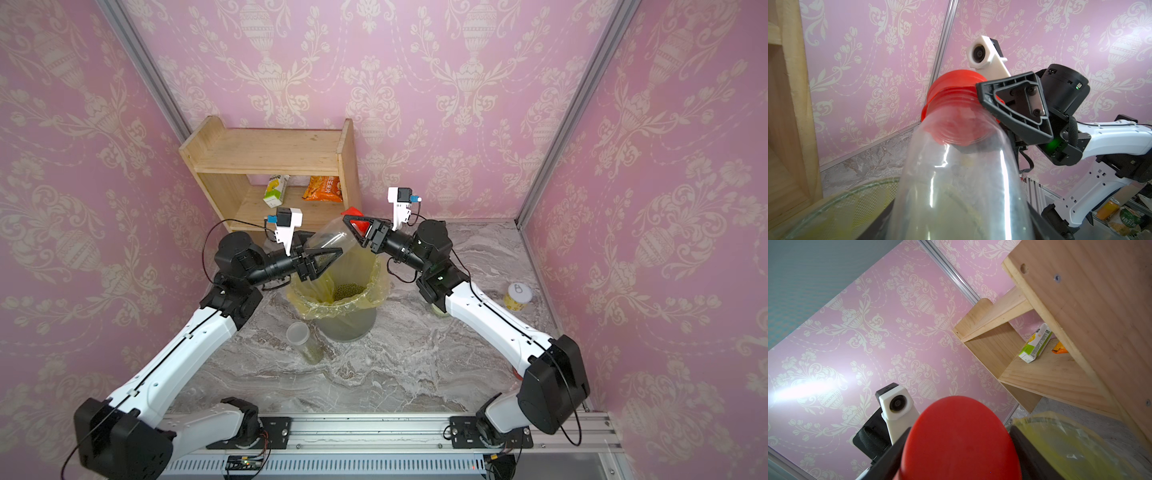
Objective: Empty moldy mung beans from jars
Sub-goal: Unscrew the lid from the jar.
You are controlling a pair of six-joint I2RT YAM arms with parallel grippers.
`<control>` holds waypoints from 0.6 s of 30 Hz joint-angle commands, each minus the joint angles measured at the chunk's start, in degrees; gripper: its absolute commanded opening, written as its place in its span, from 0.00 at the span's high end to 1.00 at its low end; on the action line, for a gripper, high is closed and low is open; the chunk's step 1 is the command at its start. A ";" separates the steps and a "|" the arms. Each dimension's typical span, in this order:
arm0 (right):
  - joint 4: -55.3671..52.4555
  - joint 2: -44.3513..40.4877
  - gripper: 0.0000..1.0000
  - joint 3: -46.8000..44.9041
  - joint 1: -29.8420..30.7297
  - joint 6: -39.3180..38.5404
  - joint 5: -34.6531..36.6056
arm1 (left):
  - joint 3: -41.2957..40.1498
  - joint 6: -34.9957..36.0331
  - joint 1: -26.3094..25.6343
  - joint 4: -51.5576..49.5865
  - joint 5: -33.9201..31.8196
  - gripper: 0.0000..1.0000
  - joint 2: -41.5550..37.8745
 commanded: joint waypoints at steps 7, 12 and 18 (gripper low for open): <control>2.63 -1.59 0.29 1.51 -3.75 -0.14 4.50 | 0.91 -1.23 1.96 1.79 -2.74 0.60 -0.40; 2.58 -2.18 0.30 1.04 -3.83 -0.59 4.97 | 0.99 -0.61 1.96 1.05 -2.87 0.60 -0.58; 1.68 -2.41 0.27 1.59 -4.01 -1.61 4.69 | 1.09 -0.58 1.94 1.04 -2.88 0.60 -0.58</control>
